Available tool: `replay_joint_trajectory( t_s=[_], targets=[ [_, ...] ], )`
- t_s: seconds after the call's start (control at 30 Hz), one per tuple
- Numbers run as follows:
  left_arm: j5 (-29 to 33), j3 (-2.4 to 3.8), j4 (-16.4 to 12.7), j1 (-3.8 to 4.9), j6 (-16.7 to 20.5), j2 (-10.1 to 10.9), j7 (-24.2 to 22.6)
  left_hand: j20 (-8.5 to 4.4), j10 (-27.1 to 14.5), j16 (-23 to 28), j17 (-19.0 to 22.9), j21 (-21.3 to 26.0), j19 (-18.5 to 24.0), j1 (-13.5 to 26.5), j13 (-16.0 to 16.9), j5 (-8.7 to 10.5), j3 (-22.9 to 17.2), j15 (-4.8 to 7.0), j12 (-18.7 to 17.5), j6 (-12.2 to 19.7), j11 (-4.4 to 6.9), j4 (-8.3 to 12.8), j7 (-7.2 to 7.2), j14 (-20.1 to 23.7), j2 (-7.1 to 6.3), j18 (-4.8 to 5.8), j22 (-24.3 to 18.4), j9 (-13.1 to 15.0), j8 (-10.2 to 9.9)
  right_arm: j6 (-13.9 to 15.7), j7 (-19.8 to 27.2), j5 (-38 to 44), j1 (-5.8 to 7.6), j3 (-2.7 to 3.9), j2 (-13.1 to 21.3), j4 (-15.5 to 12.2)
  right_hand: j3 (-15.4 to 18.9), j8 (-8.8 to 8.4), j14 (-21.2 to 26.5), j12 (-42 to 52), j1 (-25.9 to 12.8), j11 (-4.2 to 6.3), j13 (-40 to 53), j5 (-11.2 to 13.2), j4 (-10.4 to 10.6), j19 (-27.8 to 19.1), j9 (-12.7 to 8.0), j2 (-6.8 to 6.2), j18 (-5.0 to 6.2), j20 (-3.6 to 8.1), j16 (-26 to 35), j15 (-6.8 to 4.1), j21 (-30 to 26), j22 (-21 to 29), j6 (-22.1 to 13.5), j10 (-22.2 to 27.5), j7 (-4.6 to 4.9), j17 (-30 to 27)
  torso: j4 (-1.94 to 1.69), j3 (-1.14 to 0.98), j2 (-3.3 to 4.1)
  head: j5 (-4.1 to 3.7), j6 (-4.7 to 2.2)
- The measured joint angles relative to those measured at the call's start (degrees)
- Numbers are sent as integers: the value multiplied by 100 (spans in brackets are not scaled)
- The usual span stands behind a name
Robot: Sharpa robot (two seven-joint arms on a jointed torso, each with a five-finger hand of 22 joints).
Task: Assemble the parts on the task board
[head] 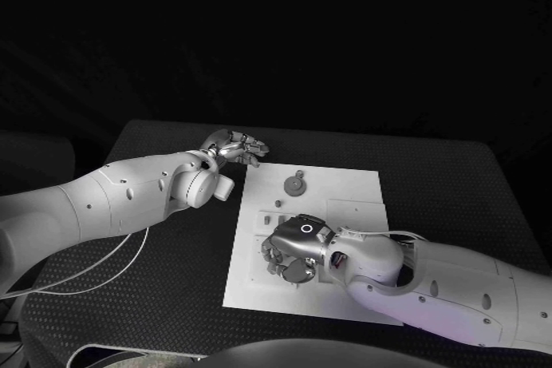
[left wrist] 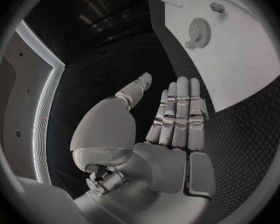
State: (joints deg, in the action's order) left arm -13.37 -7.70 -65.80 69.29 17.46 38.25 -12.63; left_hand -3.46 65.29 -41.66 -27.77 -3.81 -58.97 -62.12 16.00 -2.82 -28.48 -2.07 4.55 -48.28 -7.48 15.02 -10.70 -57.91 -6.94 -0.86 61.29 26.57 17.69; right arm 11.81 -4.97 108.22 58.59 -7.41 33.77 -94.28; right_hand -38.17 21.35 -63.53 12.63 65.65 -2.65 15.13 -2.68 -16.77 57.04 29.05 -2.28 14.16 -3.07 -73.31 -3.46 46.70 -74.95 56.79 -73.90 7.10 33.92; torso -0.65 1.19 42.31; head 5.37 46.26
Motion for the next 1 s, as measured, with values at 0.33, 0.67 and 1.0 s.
replay_joint_trajectory(
  t_s=[0.33,0.67,1.0],
  targets=[
    [1,0,-1,0,-6,4,5,0,1,22,-4,0,0,0,5,0,0,0,0,0,1,0,0,0,0,0,0,0,0,-183,-14,22,-6,-15,10,40,7,0,0,0,0,0,5,1,-7,0,0,0,-1,0,0,0,0,0,0,0,-1,5,-1,-1,0,-10,23],
    [1,0,-2,0,-8,11,7,0,-19,22,-10,0,0,0,5,0,0,-1,0,0,-19,0,0,1,0,0,-4,0,0,-208,-18,65,-6,-14,-4,79,14,0,1,-1,0,0,11,2,-14,-1,1,0,0,-1,0,3,0,0,-5,0,-5,9,0,1,0,-2,34],
    [2,0,-12,0,-10,12,9,0,-19,22,-15,0,0,0,9,0,0,-1,0,0,-19,0,0,1,0,0,-4,0,0,-212,-38,207,-32,-39,-101,140,15,0,4,-1,-1,0,18,3,-14,-1,1,-1,-1,-1,0,11,0,0,-9,0,-10,10,-2,2,0,-16,14]
  ],
)
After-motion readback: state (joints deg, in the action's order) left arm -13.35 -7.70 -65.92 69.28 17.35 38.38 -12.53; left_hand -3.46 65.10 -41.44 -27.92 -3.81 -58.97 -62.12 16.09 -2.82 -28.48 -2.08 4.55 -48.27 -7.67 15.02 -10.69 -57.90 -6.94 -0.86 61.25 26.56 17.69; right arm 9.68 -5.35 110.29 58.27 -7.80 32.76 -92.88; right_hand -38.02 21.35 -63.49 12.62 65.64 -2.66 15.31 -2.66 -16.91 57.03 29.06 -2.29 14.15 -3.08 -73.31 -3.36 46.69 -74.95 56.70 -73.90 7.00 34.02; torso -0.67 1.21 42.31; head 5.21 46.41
